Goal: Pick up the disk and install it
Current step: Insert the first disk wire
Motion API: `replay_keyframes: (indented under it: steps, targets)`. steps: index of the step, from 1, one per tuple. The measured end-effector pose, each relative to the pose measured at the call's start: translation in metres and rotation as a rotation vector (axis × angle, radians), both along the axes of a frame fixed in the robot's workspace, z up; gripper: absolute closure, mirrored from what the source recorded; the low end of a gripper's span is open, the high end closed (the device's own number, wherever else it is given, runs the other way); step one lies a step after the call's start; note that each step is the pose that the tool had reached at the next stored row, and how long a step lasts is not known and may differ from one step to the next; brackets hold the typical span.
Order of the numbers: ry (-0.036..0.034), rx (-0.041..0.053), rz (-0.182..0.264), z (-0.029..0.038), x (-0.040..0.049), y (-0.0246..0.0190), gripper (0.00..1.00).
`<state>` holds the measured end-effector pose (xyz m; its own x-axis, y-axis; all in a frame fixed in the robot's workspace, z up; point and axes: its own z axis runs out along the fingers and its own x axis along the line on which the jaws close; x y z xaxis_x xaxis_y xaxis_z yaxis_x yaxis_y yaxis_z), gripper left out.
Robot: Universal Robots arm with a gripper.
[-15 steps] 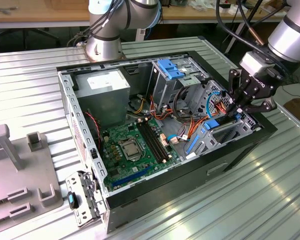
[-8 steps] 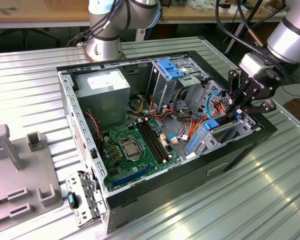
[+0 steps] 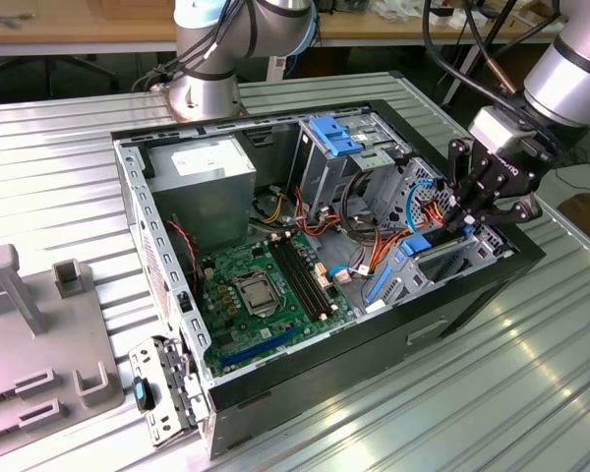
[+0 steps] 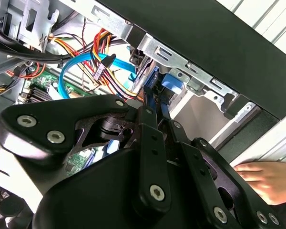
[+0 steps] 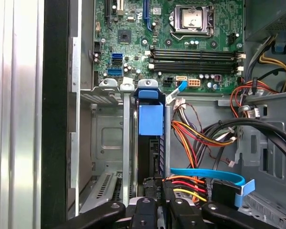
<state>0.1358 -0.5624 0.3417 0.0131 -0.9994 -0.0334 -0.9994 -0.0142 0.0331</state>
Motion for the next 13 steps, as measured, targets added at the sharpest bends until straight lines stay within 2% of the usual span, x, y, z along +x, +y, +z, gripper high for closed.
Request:
replay_keyframes:
  steps: [8,9,10,13]
  targets:
    - [0.0,0.0008,0.0,-0.0028,0.0,-0.0003,0.83]
    - [0.0,0.0006,0.0,0.0086,0.0,-0.0003,0.76]
    - [0.0,0.0004,0.0,0.009,0.0,-0.0003,0.89]
    - [0.0,0.0004,0.0,0.0092,0.0,-0.0003,0.89]
